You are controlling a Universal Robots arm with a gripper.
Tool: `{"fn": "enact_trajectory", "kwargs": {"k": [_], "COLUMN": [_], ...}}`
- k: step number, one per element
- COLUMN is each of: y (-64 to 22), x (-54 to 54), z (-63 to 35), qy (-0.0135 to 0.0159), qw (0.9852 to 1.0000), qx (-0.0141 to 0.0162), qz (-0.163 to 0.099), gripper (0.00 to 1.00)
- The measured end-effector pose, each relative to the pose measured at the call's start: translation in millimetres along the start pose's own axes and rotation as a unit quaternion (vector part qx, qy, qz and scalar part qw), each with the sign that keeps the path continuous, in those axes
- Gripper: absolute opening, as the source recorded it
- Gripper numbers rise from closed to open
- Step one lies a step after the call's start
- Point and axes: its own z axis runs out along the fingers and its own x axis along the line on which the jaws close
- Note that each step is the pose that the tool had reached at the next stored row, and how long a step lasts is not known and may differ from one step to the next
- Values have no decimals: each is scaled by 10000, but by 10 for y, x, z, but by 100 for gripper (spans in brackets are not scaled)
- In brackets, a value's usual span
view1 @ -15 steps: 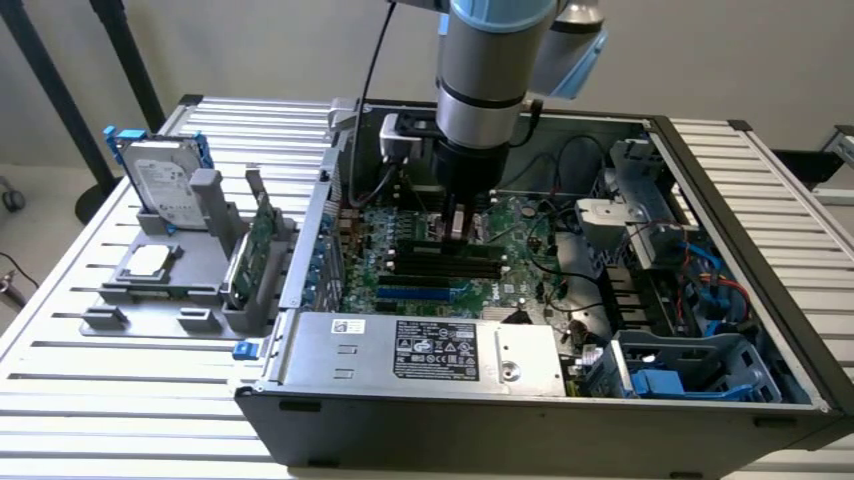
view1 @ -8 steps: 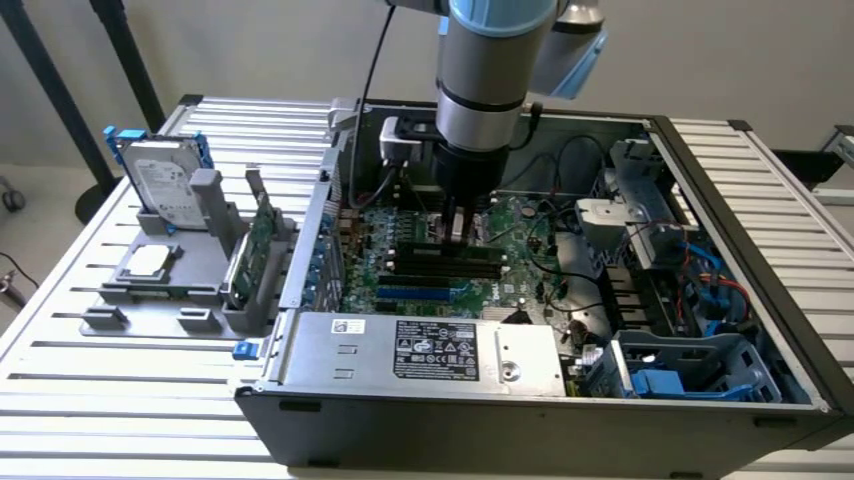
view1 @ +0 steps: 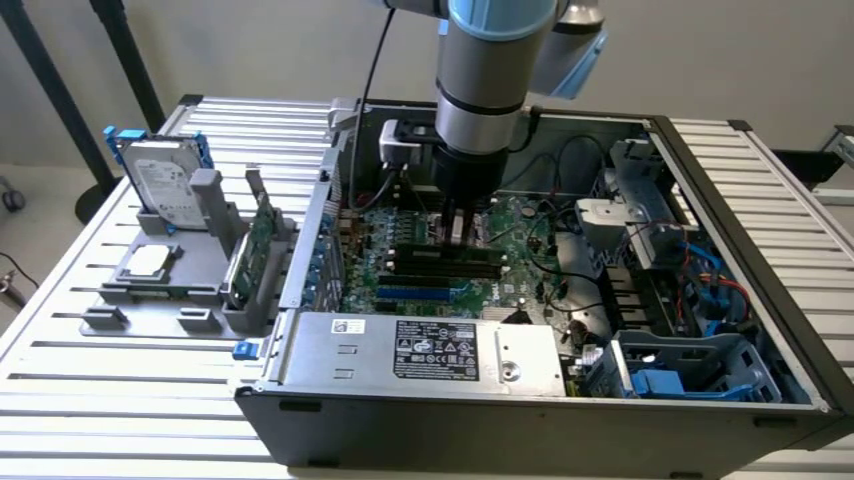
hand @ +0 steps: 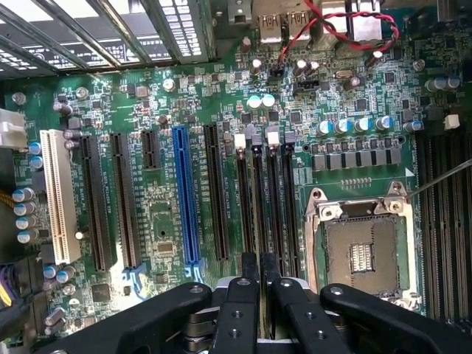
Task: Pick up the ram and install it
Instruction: 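Insert the ram into the slot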
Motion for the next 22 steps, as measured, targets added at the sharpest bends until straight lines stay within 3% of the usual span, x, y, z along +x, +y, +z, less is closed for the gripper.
{"fn": "enact_trajectory", "kwargs": {"k": [13,22], "y": [-2,-2], "x": [1,6], "z": [47,48], "qy": [4,26], "qw": [10000,9999], "qx": [-2,1], "qz": [-68,-99], "gripper": [14,14]}}
